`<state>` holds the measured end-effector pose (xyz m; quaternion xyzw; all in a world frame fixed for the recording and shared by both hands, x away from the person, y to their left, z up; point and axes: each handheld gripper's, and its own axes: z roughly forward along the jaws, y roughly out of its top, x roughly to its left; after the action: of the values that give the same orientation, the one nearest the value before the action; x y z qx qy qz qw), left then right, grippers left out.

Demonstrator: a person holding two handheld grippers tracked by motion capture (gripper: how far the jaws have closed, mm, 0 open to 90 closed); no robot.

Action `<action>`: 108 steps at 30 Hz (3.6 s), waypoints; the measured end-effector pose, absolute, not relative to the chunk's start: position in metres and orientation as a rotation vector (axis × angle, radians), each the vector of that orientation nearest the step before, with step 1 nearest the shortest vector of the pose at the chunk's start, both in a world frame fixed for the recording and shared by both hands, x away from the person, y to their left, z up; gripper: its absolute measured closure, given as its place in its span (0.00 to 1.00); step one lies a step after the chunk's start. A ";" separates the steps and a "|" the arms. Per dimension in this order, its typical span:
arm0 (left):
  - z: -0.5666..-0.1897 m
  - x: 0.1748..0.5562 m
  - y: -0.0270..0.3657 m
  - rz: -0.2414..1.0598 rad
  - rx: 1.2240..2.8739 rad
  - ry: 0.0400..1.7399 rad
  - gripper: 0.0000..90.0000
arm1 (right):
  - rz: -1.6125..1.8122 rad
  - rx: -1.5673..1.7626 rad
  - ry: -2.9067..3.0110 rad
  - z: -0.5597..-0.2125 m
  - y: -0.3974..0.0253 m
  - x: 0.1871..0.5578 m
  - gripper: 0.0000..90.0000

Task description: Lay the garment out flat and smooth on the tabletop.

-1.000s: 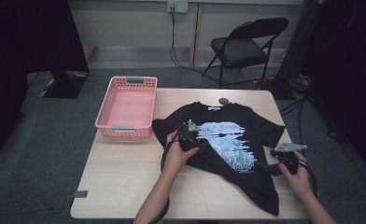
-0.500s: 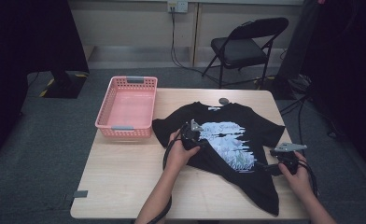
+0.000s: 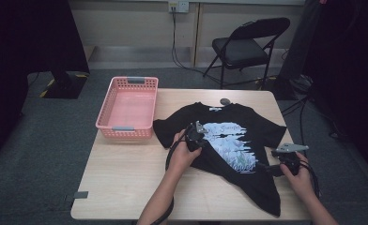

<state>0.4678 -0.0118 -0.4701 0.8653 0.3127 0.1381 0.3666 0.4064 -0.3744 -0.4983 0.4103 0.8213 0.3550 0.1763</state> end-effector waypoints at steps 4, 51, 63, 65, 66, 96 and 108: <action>-0.467 0.465 -0.012 0.343 2.217 0.825 0.94 | 1.006 1.162 2.326 -0.498 -0.374 0.406 0.11; -0.438 0.405 0.024 0.198 2.110 0.863 0.95 | 1.006 1.157 2.328 -0.498 -0.374 0.406 0.11; -0.438 0.384 0.032 0.195 2.102 0.850 0.94 | 1.006 1.157 2.328 -0.498 -0.374 0.406 0.11; -0.440 0.381 0.033 0.194 2.103 0.848 0.94 | 1.006 1.157 2.328 -0.498 -0.374 0.406 0.11; -0.440 0.379 0.034 0.193 2.104 0.846 0.94 | 1.006 1.158 2.328 -0.498 -0.374 0.406 0.11; -0.454 0.335 0.072 0.196 2.078 0.869 0.94 | 1.006 1.155 2.328 -0.498 -0.374 0.406 0.11; -0.453 0.330 0.073 0.190 2.063 0.869 0.93 | 1.006 1.155 2.328 -0.498 -0.374 0.406 0.11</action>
<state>0.3301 0.0732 -0.4531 0.8279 0.3488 0.0763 0.4324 0.4063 -0.3743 -0.4985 0.4078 0.8223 0.3554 0.1764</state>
